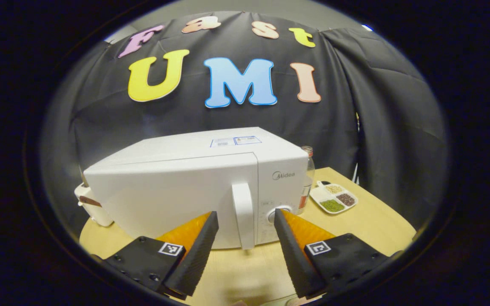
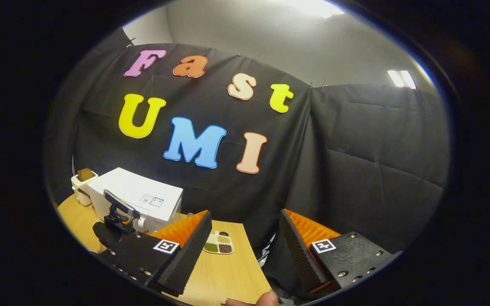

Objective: Open the microwave oven with the left hand, put the food in, and close the microwave oven.

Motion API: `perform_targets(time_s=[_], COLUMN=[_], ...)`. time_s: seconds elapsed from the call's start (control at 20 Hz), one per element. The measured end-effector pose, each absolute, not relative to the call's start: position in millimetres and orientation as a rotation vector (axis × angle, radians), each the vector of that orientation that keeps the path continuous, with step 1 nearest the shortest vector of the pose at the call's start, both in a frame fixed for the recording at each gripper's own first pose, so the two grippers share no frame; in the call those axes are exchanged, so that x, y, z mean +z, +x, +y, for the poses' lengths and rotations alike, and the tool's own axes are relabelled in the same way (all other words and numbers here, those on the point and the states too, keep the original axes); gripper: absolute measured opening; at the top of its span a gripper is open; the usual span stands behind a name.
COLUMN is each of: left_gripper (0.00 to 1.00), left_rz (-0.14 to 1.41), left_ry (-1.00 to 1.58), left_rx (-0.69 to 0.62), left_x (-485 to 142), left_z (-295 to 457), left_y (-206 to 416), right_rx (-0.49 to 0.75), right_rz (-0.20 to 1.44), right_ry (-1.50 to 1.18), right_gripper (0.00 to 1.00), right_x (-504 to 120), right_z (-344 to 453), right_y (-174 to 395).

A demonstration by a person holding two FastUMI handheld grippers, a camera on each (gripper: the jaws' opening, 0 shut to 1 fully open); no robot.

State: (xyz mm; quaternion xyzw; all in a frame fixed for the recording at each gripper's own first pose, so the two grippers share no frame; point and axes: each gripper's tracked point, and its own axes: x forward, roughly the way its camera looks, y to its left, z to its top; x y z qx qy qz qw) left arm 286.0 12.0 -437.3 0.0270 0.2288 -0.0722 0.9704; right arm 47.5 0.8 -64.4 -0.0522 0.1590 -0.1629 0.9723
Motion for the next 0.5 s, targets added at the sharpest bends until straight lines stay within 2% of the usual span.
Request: perform_targets(time_s=[0.2,0.25,0.3,0.35,0.4,0.5], left_gripper=[0.76,0.6,0.52,0.39,0.39,0.29], left_rz=[0.491,0.481,0.493,0.482,0.481,0.478], left_ry=[0.049,0.057,0.034,0.019,0.032,0.03], left_rx=[-0.16,-0.13,-0.118,-0.101,-0.094,-0.105], left_x=[-457.3,-456.4,-461.6,-458.6,-457.4,-460.1], left_z=[3.3,8.4,8.4,8.5,7.7,7.6], left_y=[305.7,312.7,313.7,315.7,311.9,311.3], right_rx=[-0.336,-0.337,-0.338,-0.338,-0.337,-0.33], right_rz=[0.333,0.336,0.337,0.337,0.334,0.329], right_ry=[-0.093,-0.092,-0.092,-0.088,-0.08,-0.066], right_gripper=[0.98,0.98,0.98,0.98,0.97,0.98], right_x=[-67.0,-66.8,-68.6,-67.6,-67.0,-65.5], right_z=[1.8,2.1,2.5,2.9,3.9,7.4], right_y=[49.0,49.3,47.4,46.5,46.9,47.0])
